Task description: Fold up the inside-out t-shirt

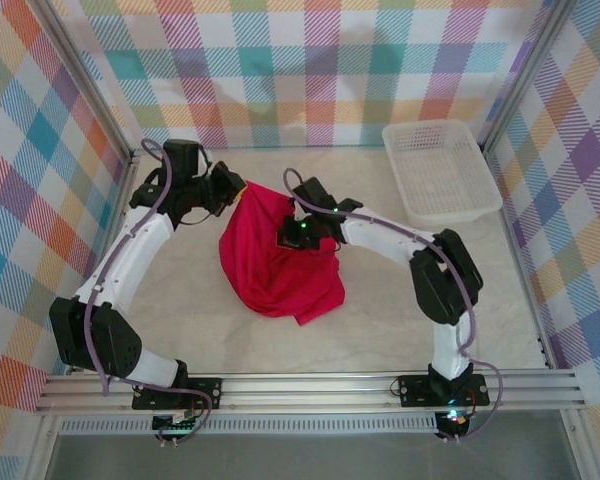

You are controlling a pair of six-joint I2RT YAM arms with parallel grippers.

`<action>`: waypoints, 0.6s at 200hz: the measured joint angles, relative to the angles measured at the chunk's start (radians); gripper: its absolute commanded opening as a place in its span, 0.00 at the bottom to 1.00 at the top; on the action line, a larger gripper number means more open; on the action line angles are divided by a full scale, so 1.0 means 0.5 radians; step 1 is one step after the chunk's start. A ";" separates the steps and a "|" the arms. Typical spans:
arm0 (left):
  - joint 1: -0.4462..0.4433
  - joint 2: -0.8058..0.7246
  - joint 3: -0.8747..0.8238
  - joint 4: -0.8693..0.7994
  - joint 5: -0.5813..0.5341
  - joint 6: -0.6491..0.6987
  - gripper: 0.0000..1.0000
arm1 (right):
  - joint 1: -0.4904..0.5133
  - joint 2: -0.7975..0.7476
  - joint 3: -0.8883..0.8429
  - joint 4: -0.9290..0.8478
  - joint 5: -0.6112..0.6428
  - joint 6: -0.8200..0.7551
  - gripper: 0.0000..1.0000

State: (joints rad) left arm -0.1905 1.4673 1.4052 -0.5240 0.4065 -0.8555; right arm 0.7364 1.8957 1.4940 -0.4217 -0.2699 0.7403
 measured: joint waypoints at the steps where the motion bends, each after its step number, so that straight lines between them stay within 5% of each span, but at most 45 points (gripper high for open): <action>1: 0.003 0.002 0.004 -0.003 0.002 0.001 0.00 | 0.000 -0.013 0.005 -0.011 -0.002 -0.001 0.00; 35: 0.176 0.172 0.148 -0.031 0.040 0.044 0.00 | -0.005 -0.435 0.154 -0.162 0.013 -0.086 0.00; 65: 0.208 0.224 0.154 -0.039 0.061 0.043 0.00 | -0.005 -0.708 0.230 -0.137 0.018 -0.143 0.33; 78: 0.208 0.224 0.154 -0.036 0.076 0.043 0.00 | -0.004 -0.701 0.199 -0.088 0.016 -0.154 0.44; 120: 0.208 0.224 0.153 -0.031 0.092 0.043 0.00 | 0.018 -0.336 -0.017 0.053 0.039 -0.127 0.53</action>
State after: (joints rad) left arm -0.0868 1.5795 1.4815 -0.5396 0.4522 -0.8341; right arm 0.7452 1.7275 1.4857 -0.3954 -0.2504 0.6769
